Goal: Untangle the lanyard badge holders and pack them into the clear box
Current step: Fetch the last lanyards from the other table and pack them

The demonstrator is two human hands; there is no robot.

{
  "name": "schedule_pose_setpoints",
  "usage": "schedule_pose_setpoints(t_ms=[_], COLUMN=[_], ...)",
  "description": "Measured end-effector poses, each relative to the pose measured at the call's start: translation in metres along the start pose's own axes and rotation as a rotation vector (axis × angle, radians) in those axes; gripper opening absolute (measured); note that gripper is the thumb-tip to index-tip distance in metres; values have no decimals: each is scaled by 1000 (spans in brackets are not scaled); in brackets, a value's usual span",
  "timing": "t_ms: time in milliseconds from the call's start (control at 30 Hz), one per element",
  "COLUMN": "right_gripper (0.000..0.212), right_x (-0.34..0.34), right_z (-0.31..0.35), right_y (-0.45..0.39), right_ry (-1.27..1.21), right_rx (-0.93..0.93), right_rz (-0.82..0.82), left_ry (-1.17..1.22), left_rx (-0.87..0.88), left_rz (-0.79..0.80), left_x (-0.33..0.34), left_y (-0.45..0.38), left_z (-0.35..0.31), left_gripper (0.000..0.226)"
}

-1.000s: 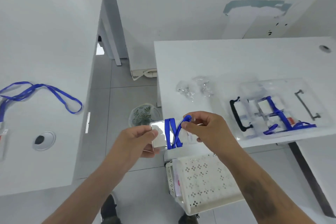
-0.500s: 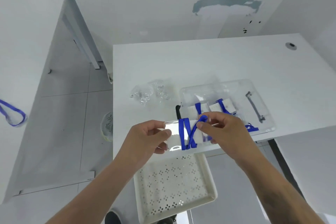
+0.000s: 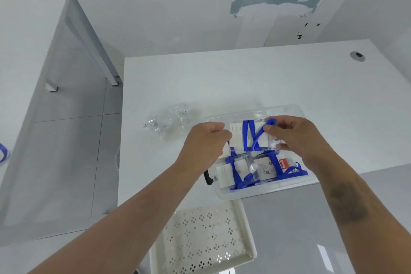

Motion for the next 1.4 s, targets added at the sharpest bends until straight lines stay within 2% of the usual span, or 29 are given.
schedule_pose_setpoints(t_ms=[333, 500, 600, 733, 933, 1200, 1400], right_gripper=[10, 44, 52, 41, 25, 14, 12], right_x=[44, 57, 44, 28, 30, 88, 170], right_z=[-35, -41, -30, -8, 24, 59, 80], right_y=[-47, -54, -41, -16, 21, 74, 114], right_ry=[106, 490, 604, 413, 93, -9, -31], right_rx=[90, -47, -141, -223, -268, -344, -393], right_rz=[181, 86, 24, -38, -15, 115, 182], left_ry=[110, 137, 125, 118, 119, 129, 164], left_rx=[45, 41, 39, 49, 69, 73, 70], left_rz=[-121, -171, -194, -216, -237, -312, -378], left_x=[-11, -19, -25, -32, -46, -109, -187], left_y=[-8, -8, -8, -6, 6, 44, 66], left_z=[5, 12, 17, 21, 23, 43, 78], left_gripper=[17, 16, 16, 16, 14, 12, 13])
Point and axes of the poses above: each hand's wrist, its own y-axis away from the middle knuckle, its own x-axis out of the palm, z = x × y, the point moved 8 cm from there along -y, towards the middle knuckle, and after that the axes turned 3 degrees about -z, right-handed, at the moved point
